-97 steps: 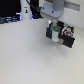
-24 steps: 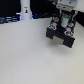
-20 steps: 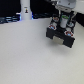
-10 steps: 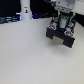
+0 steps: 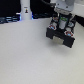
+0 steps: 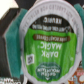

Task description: Open the kcup holder, insert the kcup into the holder, and close the kcup holder

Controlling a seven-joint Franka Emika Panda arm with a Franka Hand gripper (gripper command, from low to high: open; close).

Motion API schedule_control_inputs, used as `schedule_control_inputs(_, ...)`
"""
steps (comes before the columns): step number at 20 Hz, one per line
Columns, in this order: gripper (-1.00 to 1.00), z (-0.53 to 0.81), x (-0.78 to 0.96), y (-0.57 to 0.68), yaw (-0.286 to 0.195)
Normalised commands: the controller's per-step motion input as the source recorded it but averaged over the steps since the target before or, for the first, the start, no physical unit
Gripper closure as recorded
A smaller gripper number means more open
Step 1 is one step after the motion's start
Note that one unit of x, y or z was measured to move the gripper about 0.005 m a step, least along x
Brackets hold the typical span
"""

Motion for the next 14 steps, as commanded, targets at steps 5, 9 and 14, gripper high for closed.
schedule_control_inputs(5, 1.00, -0.17, -0.01, 0.03, 0.004)
schedule_control_inputs(9, -1.00, 0.05, 0.01, 0.11, 0.013)
schedule_control_inputs(14, -1.00, 0.29, 0.06, 0.09, 0.029)
